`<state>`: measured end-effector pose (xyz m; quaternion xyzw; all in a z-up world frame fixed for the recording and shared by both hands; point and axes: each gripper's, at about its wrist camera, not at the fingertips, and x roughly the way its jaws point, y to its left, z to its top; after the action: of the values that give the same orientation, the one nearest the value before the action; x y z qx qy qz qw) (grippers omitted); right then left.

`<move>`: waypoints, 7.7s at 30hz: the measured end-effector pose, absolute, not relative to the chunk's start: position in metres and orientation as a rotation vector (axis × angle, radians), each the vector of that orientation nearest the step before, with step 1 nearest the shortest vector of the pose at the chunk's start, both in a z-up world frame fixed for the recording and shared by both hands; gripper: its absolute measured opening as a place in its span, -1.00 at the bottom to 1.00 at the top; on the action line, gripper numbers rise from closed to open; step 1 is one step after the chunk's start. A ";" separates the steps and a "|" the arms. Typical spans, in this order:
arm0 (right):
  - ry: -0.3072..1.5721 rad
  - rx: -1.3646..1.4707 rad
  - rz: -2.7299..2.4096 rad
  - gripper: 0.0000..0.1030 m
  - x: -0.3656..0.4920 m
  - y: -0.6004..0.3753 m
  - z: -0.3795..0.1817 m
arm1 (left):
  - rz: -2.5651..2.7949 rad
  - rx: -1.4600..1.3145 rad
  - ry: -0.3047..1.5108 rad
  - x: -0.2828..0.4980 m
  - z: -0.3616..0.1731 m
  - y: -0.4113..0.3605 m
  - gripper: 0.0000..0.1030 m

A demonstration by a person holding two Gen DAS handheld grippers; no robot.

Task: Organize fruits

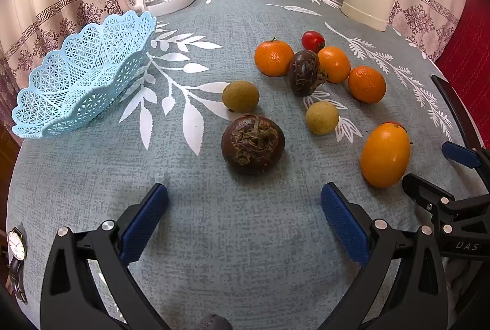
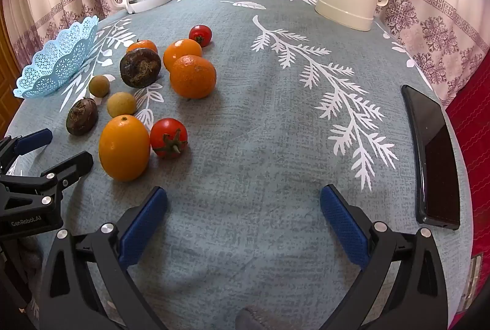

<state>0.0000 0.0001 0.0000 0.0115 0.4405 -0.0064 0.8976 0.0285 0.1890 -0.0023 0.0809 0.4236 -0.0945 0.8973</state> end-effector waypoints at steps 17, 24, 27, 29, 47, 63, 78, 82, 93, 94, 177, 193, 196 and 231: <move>0.911 0.026 -0.012 0.91 0.000 0.000 0.000 | -0.196 0.167 0.877 0.029 -0.002 0.189 0.96; 0.911 0.026 -0.012 0.91 0.000 0.000 0.000 | -0.196 0.168 0.877 0.029 -0.002 0.189 0.96; 0.911 0.025 -0.012 0.91 0.000 0.000 0.000 | -0.196 0.168 0.877 0.029 -0.002 0.190 0.96; 0.911 0.025 -0.012 0.91 0.000 0.000 0.000 | -0.196 0.168 0.877 0.029 -0.002 0.190 0.96; 0.911 0.025 -0.013 0.91 0.000 0.000 0.000 | -0.196 0.167 0.877 0.029 -0.002 0.189 0.96; 0.910 0.026 -0.020 0.91 0.001 0.002 0.001 | -0.198 0.164 0.878 0.029 -0.002 0.191 0.96; 0.914 0.030 -0.018 0.91 0.000 -0.001 0.000 | -0.214 0.172 0.889 0.032 -0.002 0.191 0.96; 0.925 0.027 -0.014 0.91 0.001 -0.001 0.000 | -0.228 0.180 0.897 0.034 -0.002 0.190 0.96; 0.915 0.043 0.002 0.91 -0.003 -0.003 0.003 | -0.247 0.152 0.886 0.031 0.001 0.196 0.96; 0.910 0.055 0.012 0.91 -0.005 -0.004 0.004 | -0.251 0.144 0.885 0.031 0.002 0.197 0.96; 0.844 0.206 0.081 0.17 0.077 0.022 0.021 | -0.319 -0.022 0.758 0.045 0.022 0.212 -0.16; 0.847 0.225 0.079 -0.23 0.083 0.020 0.016 | -0.323 -0.025 0.756 0.045 0.023 0.213 -0.16; 0.833 0.229 0.074 -0.23 0.079 0.018 0.018 | -0.328 -0.029 0.755 0.045 0.024 0.213 -0.16; 0.755 0.250 0.060 -0.23 0.053 0.035 0.048 | 0.006 -0.158 0.642 0.087 0.068 0.356 -0.09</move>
<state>0.0526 0.0353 0.0483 0.1217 0.3677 0.0292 0.9215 0.0875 0.3560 0.0676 -0.0777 0.3154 0.0030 0.9458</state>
